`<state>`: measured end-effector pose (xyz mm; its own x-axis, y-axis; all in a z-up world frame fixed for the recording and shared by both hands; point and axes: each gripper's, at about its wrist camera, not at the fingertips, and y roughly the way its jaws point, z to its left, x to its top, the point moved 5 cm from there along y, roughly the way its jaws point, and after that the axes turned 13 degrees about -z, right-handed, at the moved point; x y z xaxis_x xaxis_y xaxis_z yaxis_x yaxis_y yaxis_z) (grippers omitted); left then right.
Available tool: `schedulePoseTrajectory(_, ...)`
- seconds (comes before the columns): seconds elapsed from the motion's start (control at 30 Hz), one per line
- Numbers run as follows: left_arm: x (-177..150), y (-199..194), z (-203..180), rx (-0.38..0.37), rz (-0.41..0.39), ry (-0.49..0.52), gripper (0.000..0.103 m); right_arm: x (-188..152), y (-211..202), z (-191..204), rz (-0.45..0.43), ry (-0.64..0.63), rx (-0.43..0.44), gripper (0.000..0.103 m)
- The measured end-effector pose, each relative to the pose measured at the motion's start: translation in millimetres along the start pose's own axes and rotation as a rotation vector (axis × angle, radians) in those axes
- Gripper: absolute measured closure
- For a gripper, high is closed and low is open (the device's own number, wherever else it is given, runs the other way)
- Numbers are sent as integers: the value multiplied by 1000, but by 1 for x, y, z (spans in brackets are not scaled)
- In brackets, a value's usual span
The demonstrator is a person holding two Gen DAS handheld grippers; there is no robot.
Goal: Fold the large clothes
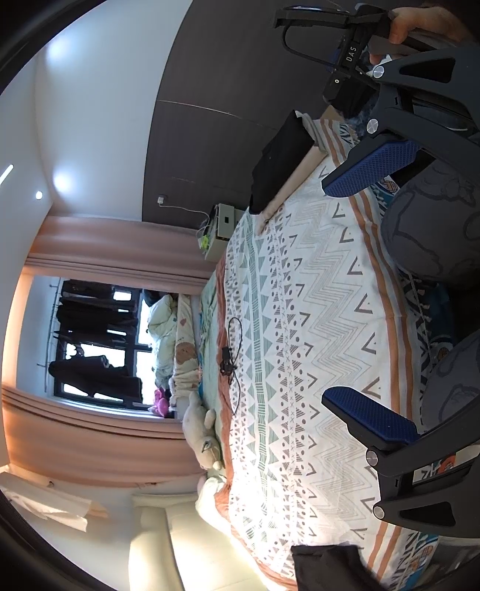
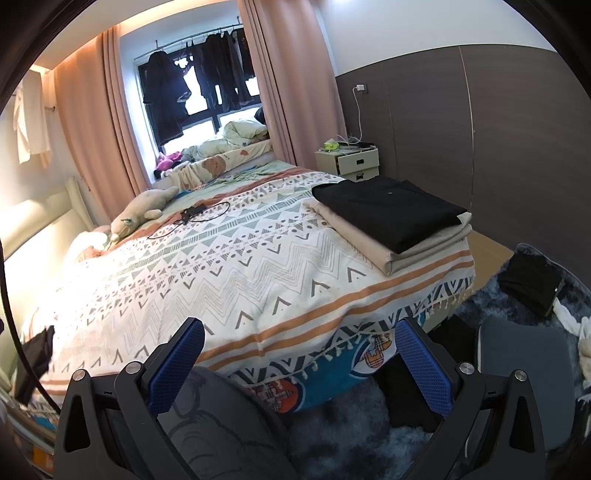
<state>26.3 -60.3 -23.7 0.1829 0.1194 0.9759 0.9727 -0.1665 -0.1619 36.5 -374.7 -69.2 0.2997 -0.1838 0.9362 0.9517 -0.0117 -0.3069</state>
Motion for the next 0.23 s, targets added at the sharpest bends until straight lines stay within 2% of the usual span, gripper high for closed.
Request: schedulePoseTrajectory(0.23, 0, 3, 5, 22, -10, 20, 0, -4, 15, -7, 3, 28, -23, 0)
